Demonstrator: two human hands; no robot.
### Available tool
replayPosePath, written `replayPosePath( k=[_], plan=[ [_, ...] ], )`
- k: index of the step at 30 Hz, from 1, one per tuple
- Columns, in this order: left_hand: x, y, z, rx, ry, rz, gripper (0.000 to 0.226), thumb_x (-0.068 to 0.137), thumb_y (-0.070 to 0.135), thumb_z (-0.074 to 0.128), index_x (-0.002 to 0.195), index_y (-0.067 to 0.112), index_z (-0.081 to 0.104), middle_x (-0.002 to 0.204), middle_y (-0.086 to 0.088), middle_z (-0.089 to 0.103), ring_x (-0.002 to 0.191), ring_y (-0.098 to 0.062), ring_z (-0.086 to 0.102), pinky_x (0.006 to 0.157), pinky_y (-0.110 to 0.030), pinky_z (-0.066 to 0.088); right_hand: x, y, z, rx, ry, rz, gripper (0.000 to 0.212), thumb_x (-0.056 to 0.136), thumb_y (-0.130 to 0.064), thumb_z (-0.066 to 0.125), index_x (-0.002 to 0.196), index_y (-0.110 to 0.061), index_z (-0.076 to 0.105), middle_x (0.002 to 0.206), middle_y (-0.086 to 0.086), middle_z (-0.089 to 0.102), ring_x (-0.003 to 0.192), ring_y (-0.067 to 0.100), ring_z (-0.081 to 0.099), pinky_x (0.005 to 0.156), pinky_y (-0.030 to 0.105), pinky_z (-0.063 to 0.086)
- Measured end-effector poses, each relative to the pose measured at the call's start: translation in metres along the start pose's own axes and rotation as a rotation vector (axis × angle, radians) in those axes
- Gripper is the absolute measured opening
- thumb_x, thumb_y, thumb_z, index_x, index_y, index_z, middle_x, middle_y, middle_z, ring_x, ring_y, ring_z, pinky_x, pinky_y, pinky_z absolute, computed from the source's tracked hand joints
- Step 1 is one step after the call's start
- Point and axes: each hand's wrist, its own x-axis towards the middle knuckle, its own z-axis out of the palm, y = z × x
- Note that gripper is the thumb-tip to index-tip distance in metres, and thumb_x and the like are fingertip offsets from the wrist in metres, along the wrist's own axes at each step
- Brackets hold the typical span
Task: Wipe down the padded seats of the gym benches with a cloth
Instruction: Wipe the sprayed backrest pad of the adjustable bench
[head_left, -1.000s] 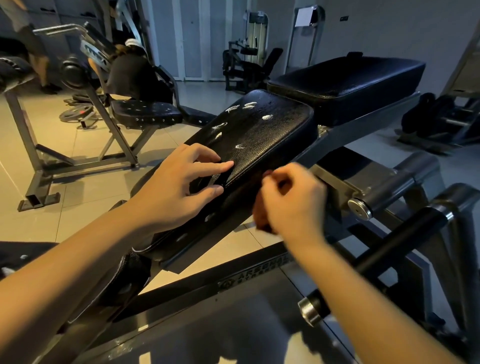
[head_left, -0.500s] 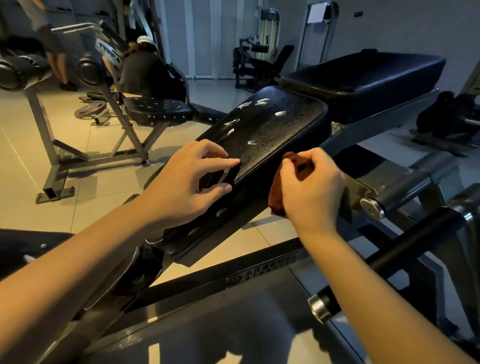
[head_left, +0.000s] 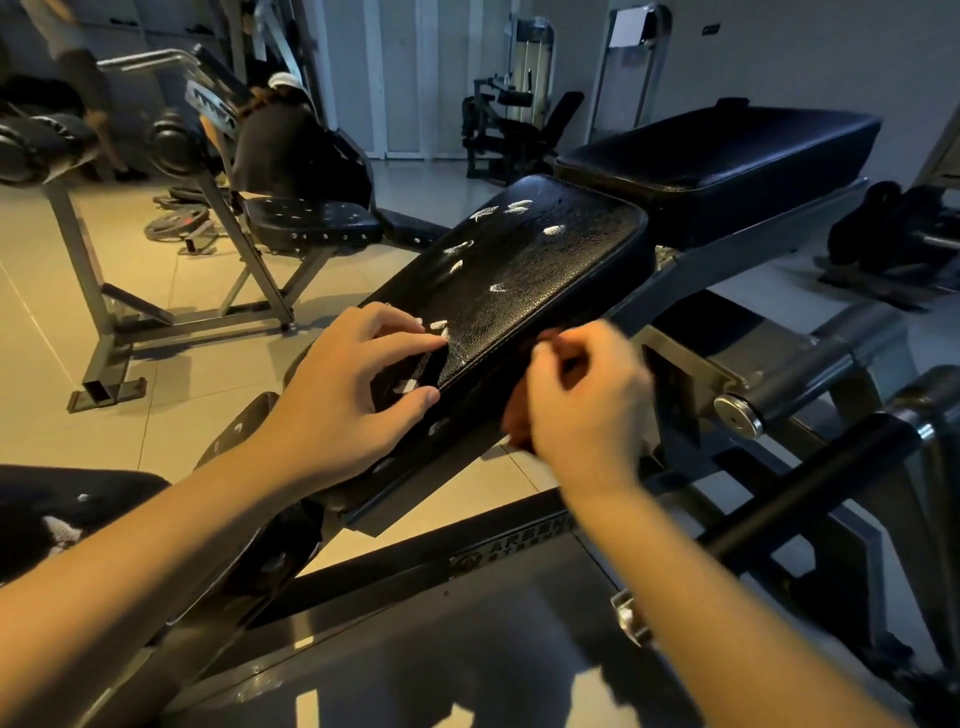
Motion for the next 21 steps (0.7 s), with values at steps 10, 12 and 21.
replayPosePath(
  k=[10,12,21],
  plan=[
    [-0.002,0.006,0.003,0.015,0.021,0.044,0.042,0.090,0.037,0.062,0.129,0.024,0.068,0.126,0.006,0.056,0.122,-0.013,0.049,0.100,-0.030,0.042,0.016,0.005,-0.009,-0.028,0.101,-0.031,0.005,0.095,-0.019,0.067,0.095,-0.015,0.064,0.090,-0.003,0.064,0.080,-0.008,0.052,0.073,0.002,0.040],
    [-0.003,0.006,0.003,0.024,0.019,0.057,0.041,0.090,0.037,0.061,0.129,0.024,0.068,0.126,0.007,0.056,0.121,-0.012,0.049,0.099,-0.030,0.043,-0.007,-0.003,0.007,-0.027,0.008,-0.116,0.004,0.095,-0.017,0.067,0.095,-0.015,0.064,0.091,-0.004,0.062,0.078,-0.005,0.051,0.074,0.003,0.042],
    [-0.003,0.005,0.001,0.069,0.016,0.071,0.043,0.089,0.040,0.061,0.129,0.025,0.068,0.127,0.006,0.056,0.121,-0.014,0.050,0.099,-0.035,0.044,0.028,0.010,-0.019,-0.041,0.065,-0.009,0.008,0.096,-0.023,0.065,0.098,-0.016,0.063,0.092,-0.005,0.063,0.082,-0.004,0.054,0.071,0.012,0.048]
  ],
)
